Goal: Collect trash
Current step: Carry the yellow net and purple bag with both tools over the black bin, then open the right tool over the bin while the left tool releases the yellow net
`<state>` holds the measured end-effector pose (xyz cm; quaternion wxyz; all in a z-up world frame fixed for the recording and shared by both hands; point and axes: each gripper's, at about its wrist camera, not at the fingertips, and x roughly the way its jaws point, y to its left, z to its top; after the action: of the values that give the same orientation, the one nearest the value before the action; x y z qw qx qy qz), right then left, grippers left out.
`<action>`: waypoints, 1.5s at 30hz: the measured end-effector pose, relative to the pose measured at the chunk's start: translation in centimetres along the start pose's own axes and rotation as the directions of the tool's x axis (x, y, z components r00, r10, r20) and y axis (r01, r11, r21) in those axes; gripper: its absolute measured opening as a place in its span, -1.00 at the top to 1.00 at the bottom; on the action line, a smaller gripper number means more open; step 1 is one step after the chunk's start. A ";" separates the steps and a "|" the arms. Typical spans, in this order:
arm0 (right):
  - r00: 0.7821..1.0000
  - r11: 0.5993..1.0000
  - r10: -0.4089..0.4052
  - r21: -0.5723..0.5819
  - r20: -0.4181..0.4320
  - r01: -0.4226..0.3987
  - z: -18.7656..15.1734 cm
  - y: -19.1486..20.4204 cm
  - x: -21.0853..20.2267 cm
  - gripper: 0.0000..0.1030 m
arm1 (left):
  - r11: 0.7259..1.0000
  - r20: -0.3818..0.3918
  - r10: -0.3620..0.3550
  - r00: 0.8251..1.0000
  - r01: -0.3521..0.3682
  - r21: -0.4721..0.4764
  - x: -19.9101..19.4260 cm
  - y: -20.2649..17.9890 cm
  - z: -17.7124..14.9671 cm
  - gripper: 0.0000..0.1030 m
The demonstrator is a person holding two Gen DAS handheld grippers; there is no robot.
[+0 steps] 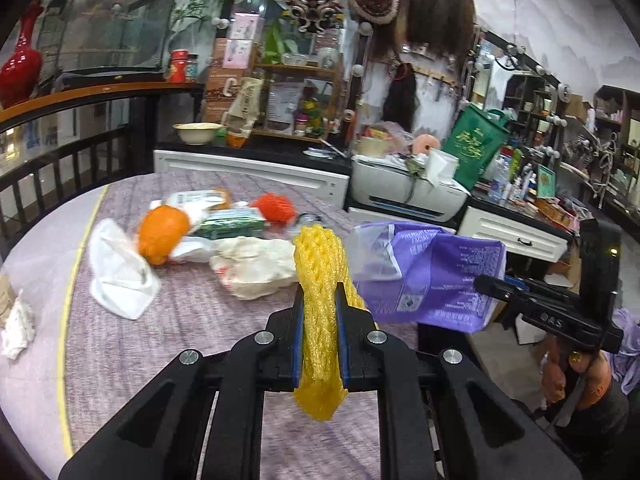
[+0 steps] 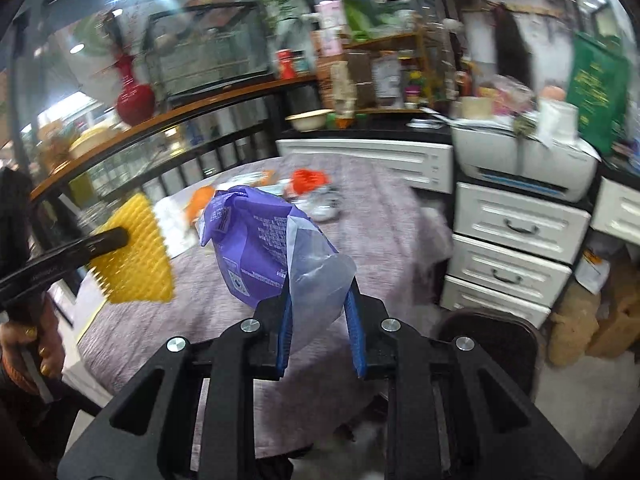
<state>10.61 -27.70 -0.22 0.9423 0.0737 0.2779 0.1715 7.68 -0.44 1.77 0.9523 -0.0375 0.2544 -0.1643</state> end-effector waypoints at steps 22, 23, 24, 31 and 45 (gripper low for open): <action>0.819 0.854 -0.493 0.016 -0.294 0.520 -10.9 -15.2 6.2 0.52 | 0.976 -0.190 -0.185 0.964 0.203 0.081 11.3 -13.7 -2.0 0.74; 0.820 0.856 -0.484 0.032 -0.306 0.517 -11.5 -15.6 6.4 0.49 | 0.975 -0.202 -0.187 0.961 0.207 0.079 11.8 -13.9 -2.1 0.74; 0.823 0.857 -0.476 0.047 -0.311 0.513 -12.1 -15.7 6.3 0.39 | 0.975 -0.215 -0.188 0.958 0.209 0.079 12.3 -14.2 -2.4 0.74; 0.837 0.836 -0.483 0.148 -0.257 0.528 -13.1 -15.9 3.8 -0.48 | 0.974 -0.316 -0.186 0.930 0.217 0.066 15.7 -15.3 -4.4 0.74; 0.831 0.784 -0.552 0.293 -0.077 0.547 -10.8 -15.9 -3.4 -0.63 | 0.964 -0.404 -0.164 0.900 0.234 0.128 19.8 -18.9 -6.0 0.74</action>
<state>6.48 -43.23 -11.22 0.9303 0.1343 0.3039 -0.1553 15.28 -24.80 -9.89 0.8602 0.0532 0.4184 -0.2867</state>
